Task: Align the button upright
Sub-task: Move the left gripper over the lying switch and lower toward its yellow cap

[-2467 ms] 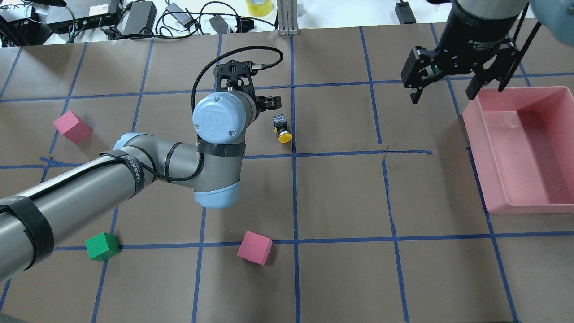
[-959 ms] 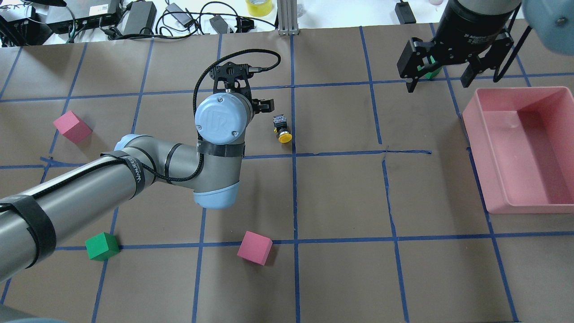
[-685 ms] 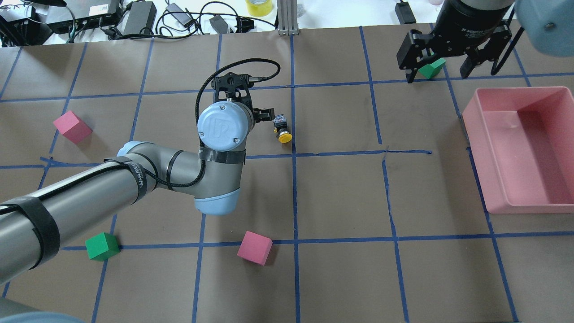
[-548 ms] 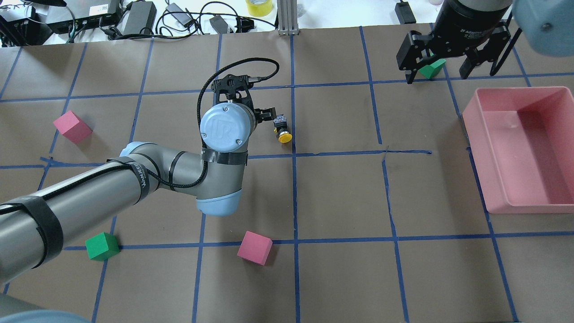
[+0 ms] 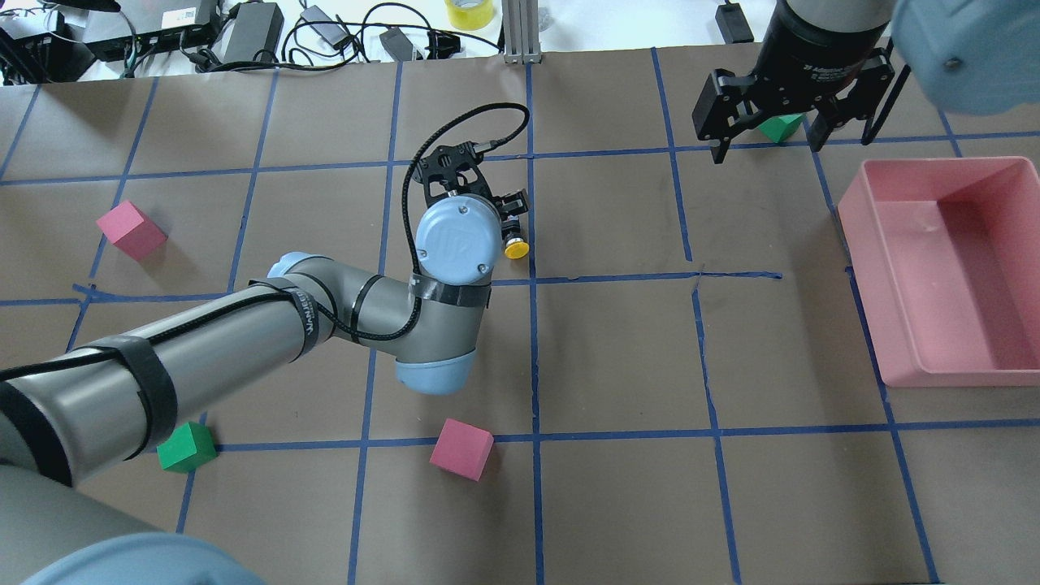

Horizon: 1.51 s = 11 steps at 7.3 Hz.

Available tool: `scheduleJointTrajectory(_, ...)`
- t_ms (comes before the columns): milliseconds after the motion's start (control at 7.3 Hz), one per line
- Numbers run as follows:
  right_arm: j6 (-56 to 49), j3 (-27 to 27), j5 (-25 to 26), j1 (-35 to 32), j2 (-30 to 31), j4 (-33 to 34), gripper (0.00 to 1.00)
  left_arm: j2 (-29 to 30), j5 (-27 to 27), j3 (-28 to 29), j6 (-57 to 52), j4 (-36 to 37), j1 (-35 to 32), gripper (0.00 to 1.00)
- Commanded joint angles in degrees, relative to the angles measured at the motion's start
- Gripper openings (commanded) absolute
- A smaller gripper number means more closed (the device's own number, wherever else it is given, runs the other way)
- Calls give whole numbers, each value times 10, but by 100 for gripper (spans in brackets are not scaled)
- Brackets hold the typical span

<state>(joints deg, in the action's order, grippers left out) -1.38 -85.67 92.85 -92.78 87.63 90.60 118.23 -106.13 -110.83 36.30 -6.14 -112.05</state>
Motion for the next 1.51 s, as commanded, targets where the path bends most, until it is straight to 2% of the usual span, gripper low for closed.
scheduleJointTrajectory(0, -3, -2, 1, -7, -2, -3, 100, 52, -36, 42, 24, 10, -34, 100)
scheduleJointTrajectory(274, -6, -5, 1, -6, -3, 0, 100, 74, -41, 41, 24, 23, -42, 100)
scheduleJointTrajectory(548, -9, -6, -1, 9, -4, -3, 100, 84, -39, -2, -23, 104, -44, 100)
scheduleJointTrajectory(685, -9, -6, -4, 17, -4, -5, 100, 87, -39, -3, -34, 105, -44, 100)
scheduleJointTrajectory(822, -9, -11, -5, 22, -3, -7, 100, 89, -40, -3, -57, 105, -46, 95)
scheduleJointTrajectory(1371, -9, -14, 0, 23, -3, -7, 100, 101, -41, 2, -81, 107, -49, 93)
